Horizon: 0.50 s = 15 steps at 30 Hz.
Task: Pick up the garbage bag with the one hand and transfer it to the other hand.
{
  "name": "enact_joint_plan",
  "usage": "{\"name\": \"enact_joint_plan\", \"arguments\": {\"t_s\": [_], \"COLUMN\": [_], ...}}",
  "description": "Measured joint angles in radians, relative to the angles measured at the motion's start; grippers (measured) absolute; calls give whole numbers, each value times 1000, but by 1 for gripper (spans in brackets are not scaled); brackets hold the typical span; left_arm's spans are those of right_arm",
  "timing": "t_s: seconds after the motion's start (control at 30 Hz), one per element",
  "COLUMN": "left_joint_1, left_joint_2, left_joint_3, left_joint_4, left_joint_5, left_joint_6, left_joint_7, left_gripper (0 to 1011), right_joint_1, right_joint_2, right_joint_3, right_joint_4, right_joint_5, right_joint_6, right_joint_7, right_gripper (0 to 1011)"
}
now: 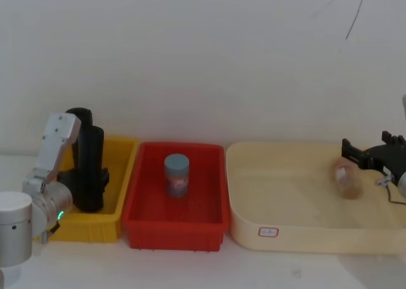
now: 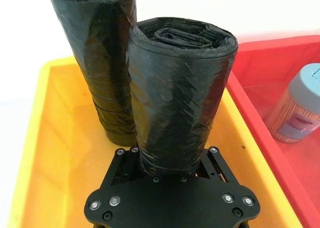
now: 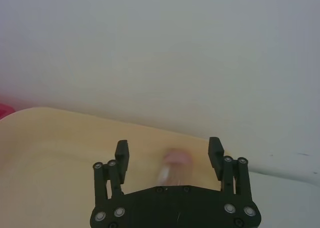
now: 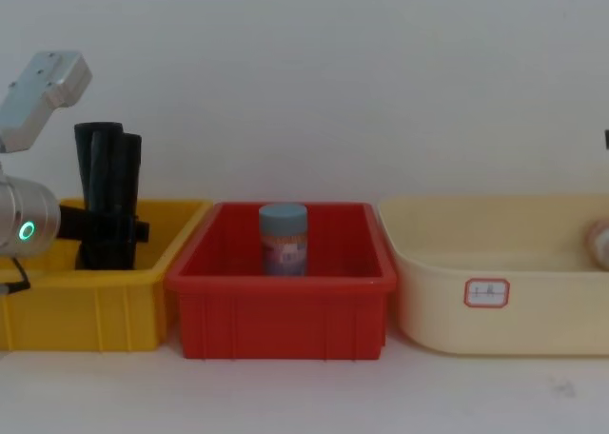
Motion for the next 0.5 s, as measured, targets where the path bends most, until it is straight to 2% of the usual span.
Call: {"name": "enact_joint_plan", "arguments": {"t_s": [0.1,0.3,0.5], "left_joint_1": [0,0,-4], "left_joint_2": [0,4,18], "left_joint_3": [-1,-3,-9], "left_joint_4": [0,-9,-49], "left_joint_5": [0,0,0], "left_joint_6": [0,-4,-12], "left_joint_7": [-2,-14,-30], "left_gripper": [421,421,421], "right_joint_1": [4,9,12], "right_joint_2": [0,-1,-1], "right_joint_3": [-2,-5,-7], "right_joint_4": [4,10,14], "right_joint_5": [-1,-2,-3], "right_joint_6": [2,4,6], "right_joint_7": [3,6,10], "right_gripper": [1001,1001,1001]}}
